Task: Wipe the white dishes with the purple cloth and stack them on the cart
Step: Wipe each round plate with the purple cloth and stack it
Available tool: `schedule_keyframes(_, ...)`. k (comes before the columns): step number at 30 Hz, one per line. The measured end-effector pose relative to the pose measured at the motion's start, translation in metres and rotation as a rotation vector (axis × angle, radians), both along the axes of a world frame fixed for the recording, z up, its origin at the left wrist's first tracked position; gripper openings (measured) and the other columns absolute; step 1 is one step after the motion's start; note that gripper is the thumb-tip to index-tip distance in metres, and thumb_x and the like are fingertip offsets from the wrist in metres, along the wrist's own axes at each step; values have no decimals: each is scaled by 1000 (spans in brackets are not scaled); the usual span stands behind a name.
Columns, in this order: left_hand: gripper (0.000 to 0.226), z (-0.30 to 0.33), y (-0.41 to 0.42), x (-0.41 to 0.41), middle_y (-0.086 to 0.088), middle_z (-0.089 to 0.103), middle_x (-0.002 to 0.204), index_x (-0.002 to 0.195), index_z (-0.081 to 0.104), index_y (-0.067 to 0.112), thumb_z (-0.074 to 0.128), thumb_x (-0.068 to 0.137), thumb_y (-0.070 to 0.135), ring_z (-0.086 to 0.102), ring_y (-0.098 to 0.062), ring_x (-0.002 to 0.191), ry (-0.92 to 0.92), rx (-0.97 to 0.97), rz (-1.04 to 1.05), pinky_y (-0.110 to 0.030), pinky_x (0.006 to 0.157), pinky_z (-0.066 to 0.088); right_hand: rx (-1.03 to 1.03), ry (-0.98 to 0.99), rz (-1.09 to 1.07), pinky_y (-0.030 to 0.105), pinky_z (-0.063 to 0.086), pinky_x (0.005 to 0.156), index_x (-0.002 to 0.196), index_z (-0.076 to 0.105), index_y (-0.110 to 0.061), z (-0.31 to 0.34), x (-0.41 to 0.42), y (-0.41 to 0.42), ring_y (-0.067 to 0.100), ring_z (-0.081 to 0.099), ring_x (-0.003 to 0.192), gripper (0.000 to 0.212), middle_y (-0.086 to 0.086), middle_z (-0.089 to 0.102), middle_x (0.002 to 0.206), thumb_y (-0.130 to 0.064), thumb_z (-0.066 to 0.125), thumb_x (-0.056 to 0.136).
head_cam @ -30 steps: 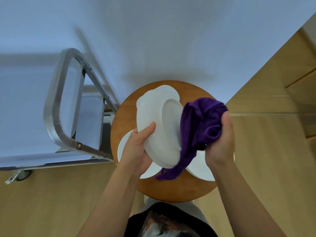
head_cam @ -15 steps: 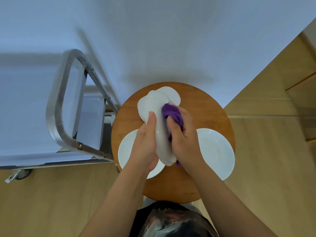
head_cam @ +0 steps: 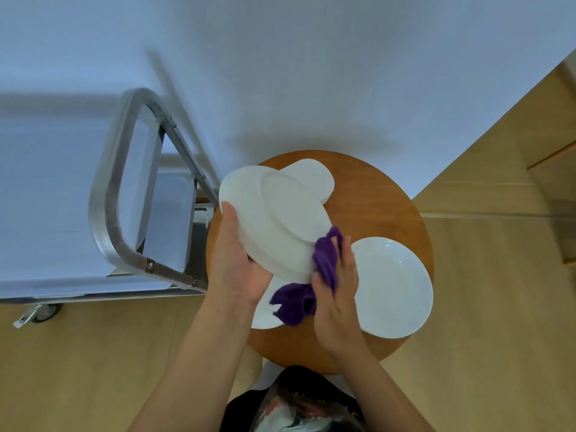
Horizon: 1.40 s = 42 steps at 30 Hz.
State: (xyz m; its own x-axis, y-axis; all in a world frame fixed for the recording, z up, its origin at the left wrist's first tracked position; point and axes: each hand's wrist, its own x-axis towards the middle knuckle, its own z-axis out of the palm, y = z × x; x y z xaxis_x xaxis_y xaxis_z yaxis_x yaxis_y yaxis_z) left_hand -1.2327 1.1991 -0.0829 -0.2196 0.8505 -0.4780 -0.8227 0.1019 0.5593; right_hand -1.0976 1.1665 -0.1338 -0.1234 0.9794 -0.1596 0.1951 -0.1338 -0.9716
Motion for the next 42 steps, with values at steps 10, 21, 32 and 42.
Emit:
schedule_keyframes(10, 48, -48, -43, -29, -13, 59, 132, 133, 56, 14, 46, 94, 41, 55, -31, 122, -260, 162, -171, -48, 96, 49, -554, 557, -330, 34, 55, 75, 119, 58, -23, 19, 32, 50, 21, 65, 101, 52, 1, 70, 109, -22, 74, 70)
schedule_keyframes(21, 34, -53, -24, -34, 0, 52, 134, 128, 47, 26, 51, 96, 37, 54, -22, 116, 568, -497, -297, -37, 86, 52, -105, 98, -223, 9, 50, 59, 96, 56, -37, 36, 17, 22, 0, 62, 86, 44, -22, 65, 89, -14, 81, 67)
schedule_keyframes(32, 18, -31, -5, -39, -12, 59, 110, 105, 52, 19, 56, 88, 17, 64, -26, 91, 459, -486, -480, -26, 58, 56, 617, -441, 276, 22, 53, 54, 83, 68, -1, 13, 0, 3, 18, 66, 61, 24, 1, 67, 67, -1, 68, 59)
schedule_keyframes(42, 43, -121, -43, -60, -14, 52, 130, 118, 50, 13, 40, 80, -5, 48, -35, 119, 168, -536, -197, -40, 84, 54, 177, -136, -342, 3, 39, 51, 68, 52, -29, 28, 29, 48, -9, 52, 53, 21, -27, 57, 56, -29, 67, 83)
